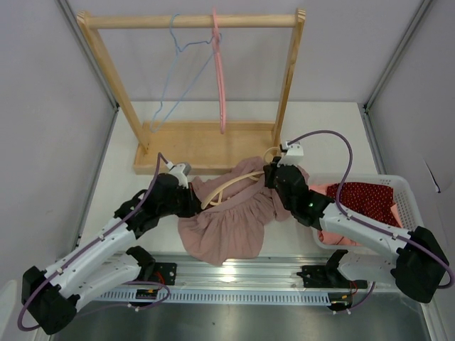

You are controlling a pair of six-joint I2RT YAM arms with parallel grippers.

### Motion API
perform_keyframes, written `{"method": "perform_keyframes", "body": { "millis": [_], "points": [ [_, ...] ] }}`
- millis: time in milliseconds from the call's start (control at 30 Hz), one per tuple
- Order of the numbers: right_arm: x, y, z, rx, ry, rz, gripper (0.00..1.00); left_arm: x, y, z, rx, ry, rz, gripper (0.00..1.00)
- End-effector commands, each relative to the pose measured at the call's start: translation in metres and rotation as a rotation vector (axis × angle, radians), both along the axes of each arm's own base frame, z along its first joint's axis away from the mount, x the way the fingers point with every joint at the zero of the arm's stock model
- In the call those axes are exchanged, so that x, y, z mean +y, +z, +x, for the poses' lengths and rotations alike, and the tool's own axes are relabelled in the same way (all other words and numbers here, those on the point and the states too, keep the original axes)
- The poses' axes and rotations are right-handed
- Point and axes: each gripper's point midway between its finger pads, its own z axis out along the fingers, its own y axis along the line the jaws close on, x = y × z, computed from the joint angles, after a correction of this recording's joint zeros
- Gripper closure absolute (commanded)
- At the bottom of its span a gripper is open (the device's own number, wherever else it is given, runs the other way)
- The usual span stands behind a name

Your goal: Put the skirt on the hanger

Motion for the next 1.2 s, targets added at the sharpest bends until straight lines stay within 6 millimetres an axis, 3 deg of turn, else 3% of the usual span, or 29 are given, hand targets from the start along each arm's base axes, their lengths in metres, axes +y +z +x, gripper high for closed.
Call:
{"method": "perform_keyframes", "body": {
  "millis": [0,700,933,1033,1167],
  "points": [
    [-0.028,0.002,0.013,-0.062,-0.145,-0.054,1.00,0.008,0.014,-0.006,0.017,0.013,-0.003,1.00],
    [-0.048,0.001,0.005,-0.130,-0.307,-0.216,1.00,0.024,0.044,-0.017,-0.014,0.013,0.020,1.00],
    [-0.028,0.012,-0.008,-0.180,-0.268,-0.226,1.00,0.018,0.055,-0.013,-0.036,0.000,-0.006,1.00],
    [-0.012,0.018,-0.021,-0.204,-0.219,-0.222,1.00,0.008,0.071,-0.002,-0.069,-0.007,-0.036,1.00],
    [0.008,0.020,-0.038,-0.222,-0.159,-0.241,1.00,-0.006,0.120,0.015,-0.154,-0.027,-0.091,1.00]
  ]
}}
